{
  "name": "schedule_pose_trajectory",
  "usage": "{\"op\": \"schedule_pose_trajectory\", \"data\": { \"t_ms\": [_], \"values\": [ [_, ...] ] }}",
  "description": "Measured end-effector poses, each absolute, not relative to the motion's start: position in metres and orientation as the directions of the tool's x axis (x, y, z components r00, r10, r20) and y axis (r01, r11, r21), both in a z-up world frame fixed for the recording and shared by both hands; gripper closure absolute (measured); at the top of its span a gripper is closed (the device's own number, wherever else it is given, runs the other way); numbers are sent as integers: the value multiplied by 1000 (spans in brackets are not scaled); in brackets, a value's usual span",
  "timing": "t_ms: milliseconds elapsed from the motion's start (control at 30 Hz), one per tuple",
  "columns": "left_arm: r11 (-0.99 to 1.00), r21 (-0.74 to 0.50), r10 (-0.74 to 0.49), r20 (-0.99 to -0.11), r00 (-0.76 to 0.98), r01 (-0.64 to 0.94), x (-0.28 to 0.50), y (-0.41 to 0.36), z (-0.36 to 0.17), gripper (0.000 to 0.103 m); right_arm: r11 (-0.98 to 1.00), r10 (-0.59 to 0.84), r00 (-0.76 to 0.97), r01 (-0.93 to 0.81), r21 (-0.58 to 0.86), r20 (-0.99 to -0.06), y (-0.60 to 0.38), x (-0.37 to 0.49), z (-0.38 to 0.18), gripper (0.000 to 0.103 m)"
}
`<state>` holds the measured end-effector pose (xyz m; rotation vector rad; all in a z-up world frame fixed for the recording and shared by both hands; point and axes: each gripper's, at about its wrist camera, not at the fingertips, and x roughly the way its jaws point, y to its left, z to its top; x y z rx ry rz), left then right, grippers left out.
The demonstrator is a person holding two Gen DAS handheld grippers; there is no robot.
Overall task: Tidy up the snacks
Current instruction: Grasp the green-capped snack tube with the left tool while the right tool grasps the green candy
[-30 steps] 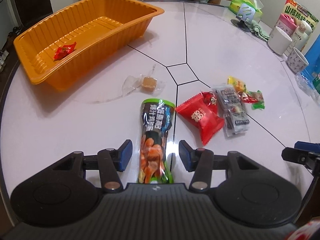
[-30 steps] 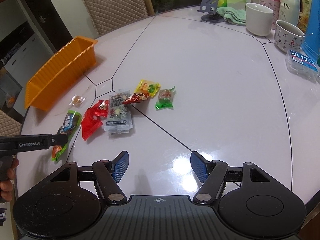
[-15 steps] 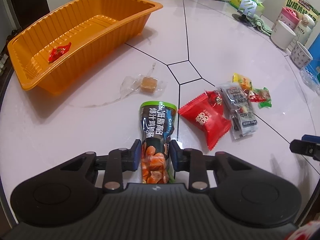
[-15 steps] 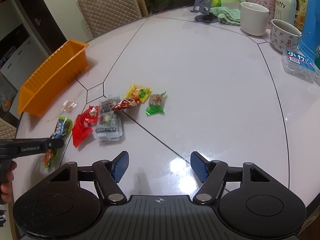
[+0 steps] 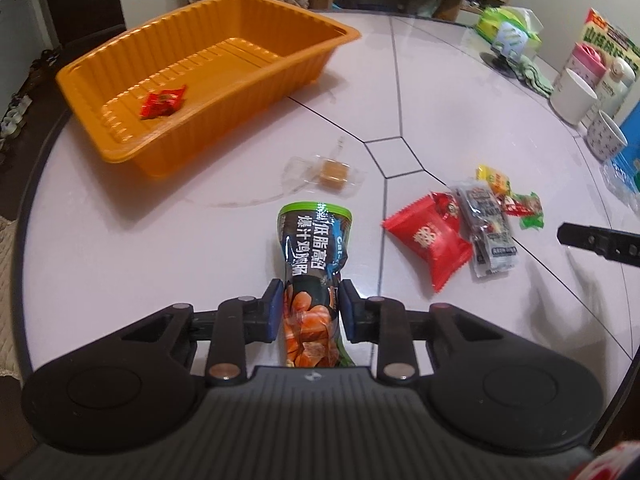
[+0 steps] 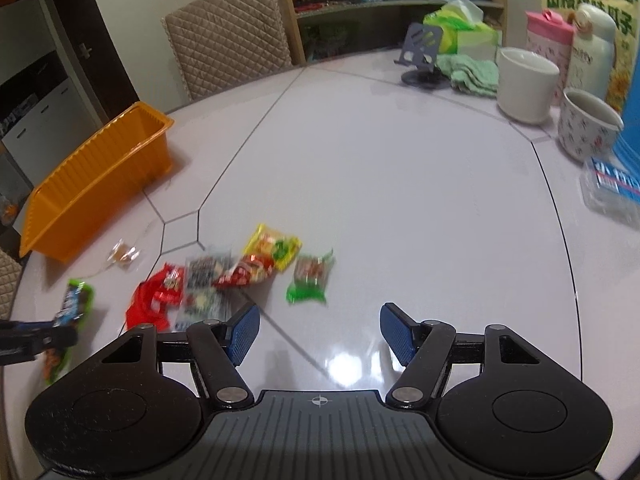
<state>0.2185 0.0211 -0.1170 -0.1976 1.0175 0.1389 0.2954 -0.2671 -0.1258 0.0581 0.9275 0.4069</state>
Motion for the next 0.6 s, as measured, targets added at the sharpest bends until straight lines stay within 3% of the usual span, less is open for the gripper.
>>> {"op": "schedule_pose_trajectory", "data": {
  "t_ms": [133, 367, 600],
  "values": [
    [967, -99, 41, -849, 527, -234, 215, 31, -113, 76, 920, 364, 534, -334, 205, -763, -258, 309, -132, 55],
    [958, -97, 63, -846, 530, -269, 208, 43, -109, 76, 916, 362, 525, -355, 189, -770, -242, 325, -141, 69],
    [952, -100, 71, -847, 526, -288, 203, 51, -108, 76, 921, 335, 521, -357, 156, -785, -230, 332, -150, 73]
  ]
}}
